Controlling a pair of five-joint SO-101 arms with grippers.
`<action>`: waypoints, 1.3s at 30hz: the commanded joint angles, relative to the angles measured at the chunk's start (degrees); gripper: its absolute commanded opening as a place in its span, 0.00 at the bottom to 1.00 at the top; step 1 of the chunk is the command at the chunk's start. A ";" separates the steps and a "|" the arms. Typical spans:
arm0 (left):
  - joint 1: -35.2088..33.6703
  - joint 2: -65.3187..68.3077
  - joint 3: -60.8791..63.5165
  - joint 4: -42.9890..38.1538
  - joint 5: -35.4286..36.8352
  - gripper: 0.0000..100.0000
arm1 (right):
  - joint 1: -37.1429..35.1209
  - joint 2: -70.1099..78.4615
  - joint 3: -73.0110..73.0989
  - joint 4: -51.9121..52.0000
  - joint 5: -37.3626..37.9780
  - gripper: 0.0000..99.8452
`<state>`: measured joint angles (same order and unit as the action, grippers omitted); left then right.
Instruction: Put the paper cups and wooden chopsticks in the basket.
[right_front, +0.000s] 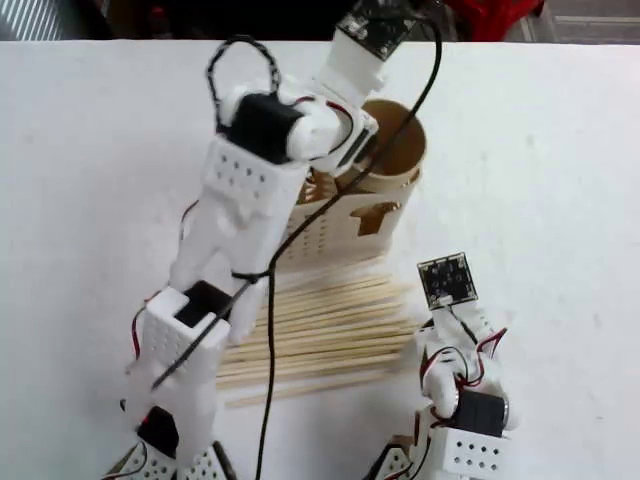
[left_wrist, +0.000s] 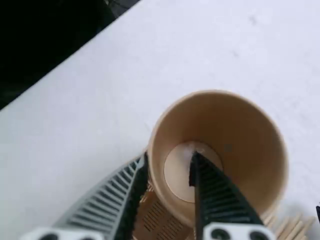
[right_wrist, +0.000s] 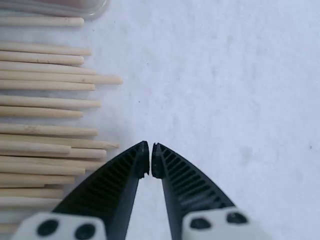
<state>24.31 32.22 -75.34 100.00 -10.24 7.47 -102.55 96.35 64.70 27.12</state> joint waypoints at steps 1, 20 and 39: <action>-0.04 -3.47 -10.37 1.93 -3.52 0.16 | -0.66 -0.66 0.44 -1.27 0.53 0.02; -41.01 -13.49 22.33 2.55 7.03 0.16 | -0.22 -0.57 -0.88 -0.40 0.62 0.15; -43.74 -44.53 113.23 -53.45 18.99 0.16 | -10.33 12.88 -22.07 8.75 15.03 0.21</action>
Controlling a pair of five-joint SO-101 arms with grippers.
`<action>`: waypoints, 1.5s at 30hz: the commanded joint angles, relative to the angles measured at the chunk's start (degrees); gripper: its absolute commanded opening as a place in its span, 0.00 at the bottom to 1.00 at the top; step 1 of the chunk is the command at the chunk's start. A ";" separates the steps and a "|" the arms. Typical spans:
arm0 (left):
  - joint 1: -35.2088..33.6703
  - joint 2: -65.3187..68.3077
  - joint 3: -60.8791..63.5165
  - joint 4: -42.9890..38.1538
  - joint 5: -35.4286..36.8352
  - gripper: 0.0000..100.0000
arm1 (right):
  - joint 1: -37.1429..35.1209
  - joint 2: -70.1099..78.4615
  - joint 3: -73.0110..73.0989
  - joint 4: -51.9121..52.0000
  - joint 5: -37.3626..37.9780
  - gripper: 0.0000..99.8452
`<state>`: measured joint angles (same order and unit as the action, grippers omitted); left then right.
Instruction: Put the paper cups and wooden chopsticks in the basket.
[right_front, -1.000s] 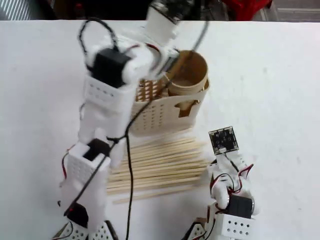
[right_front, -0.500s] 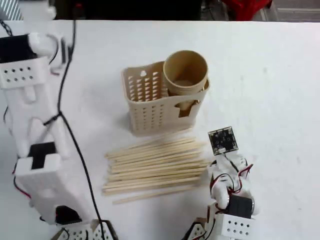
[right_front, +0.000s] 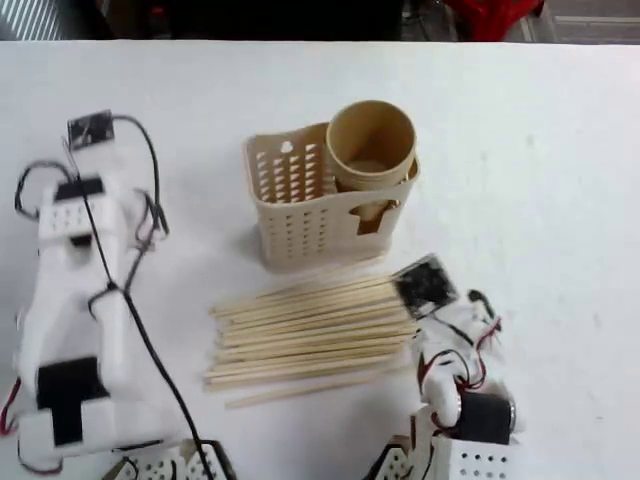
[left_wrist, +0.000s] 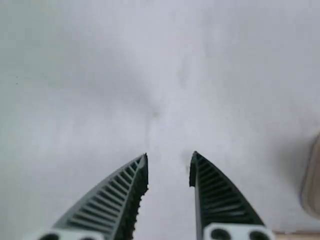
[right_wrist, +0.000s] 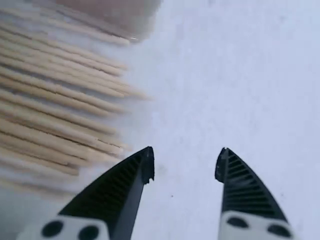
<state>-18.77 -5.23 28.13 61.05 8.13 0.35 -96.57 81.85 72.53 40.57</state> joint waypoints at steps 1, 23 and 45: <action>-0.57 -7.16 11.08 -17.67 0.62 0.16 | -4.09 10.86 -10.81 1.01 1.58 0.21; -6.64 12.35 1.41 -24.44 -4.66 0.15 | -44.44 76.00 -42.02 -6.11 18.55 0.21; -5.23 12.44 1.32 -24.53 -4.92 0.15 | -41.19 87.87 -36.48 -22.99 16.26 0.04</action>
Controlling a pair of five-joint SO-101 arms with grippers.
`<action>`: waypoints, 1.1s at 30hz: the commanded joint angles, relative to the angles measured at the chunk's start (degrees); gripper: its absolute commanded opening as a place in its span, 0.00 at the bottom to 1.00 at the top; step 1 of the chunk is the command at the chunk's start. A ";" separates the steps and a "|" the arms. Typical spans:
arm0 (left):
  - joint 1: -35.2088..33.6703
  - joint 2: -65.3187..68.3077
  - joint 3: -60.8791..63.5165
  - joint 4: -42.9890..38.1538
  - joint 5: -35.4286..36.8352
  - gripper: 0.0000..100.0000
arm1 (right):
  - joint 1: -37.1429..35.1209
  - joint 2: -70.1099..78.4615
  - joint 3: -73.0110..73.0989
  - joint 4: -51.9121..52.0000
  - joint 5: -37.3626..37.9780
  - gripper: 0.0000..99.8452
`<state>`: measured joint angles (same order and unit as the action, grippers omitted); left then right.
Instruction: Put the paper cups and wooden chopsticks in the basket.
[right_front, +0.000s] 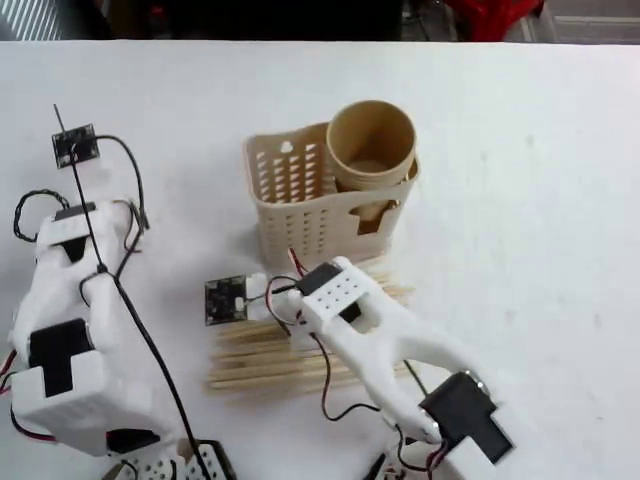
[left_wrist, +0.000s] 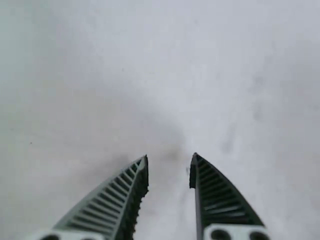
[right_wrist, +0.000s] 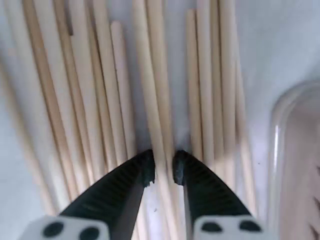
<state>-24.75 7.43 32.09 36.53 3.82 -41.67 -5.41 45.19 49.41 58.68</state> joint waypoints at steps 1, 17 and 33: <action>0.75 -0.22 -2.64 0.00 -0.70 0.15 | 1.27 -4.62 0.18 0.22 -2.64 0.05; 0.75 -0.22 -2.55 0.00 -0.70 0.15 | 1.89 -9.80 2.11 1.27 -3.60 0.14; 0.75 -0.22 -2.46 0.09 -0.70 0.15 | 1.36 -2.33 0.79 -3.56 -6.15 0.07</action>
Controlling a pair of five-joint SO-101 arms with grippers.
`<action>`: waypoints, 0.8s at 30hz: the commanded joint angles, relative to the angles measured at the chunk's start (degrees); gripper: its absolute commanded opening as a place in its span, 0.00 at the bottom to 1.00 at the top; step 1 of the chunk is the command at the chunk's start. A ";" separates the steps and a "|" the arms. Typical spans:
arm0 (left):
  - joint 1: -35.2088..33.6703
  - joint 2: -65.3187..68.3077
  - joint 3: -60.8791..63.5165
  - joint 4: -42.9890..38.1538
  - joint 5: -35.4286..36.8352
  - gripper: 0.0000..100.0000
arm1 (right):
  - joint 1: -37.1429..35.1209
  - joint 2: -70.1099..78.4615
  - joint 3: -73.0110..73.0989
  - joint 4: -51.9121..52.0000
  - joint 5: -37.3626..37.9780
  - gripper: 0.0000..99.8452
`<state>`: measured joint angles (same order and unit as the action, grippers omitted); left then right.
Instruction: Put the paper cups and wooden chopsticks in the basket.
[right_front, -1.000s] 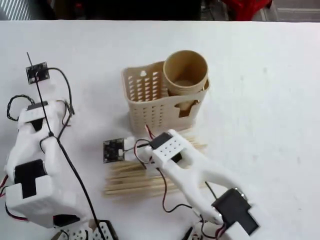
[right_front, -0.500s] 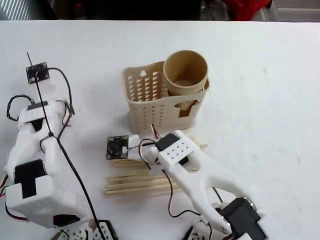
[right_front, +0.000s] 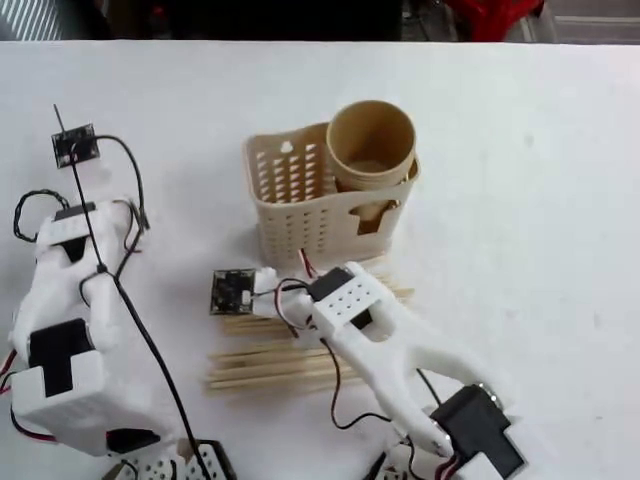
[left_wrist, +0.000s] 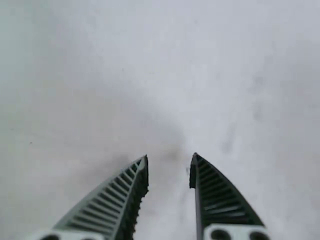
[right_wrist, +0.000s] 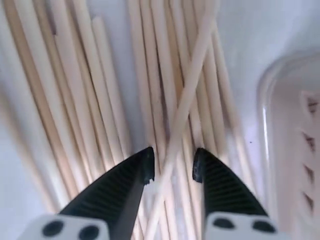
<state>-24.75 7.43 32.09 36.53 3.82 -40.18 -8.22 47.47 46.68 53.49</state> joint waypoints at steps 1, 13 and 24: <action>0.75 -0.22 -2.46 0.09 -0.70 0.15 | -0.13 0.48 -1.58 -0.84 -1.41 0.05; 0.84 -0.22 -2.46 0.00 -0.70 0.15 | -0.13 -9.36 -1.49 4.70 -3.25 0.02; 0.84 -0.22 -2.46 -0.09 -0.70 0.15 | -0.40 -21.85 -2.02 7.25 -11.16 0.02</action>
<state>-24.75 7.43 32.09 36.53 3.82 -40.09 -25.71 47.30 53.71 44.79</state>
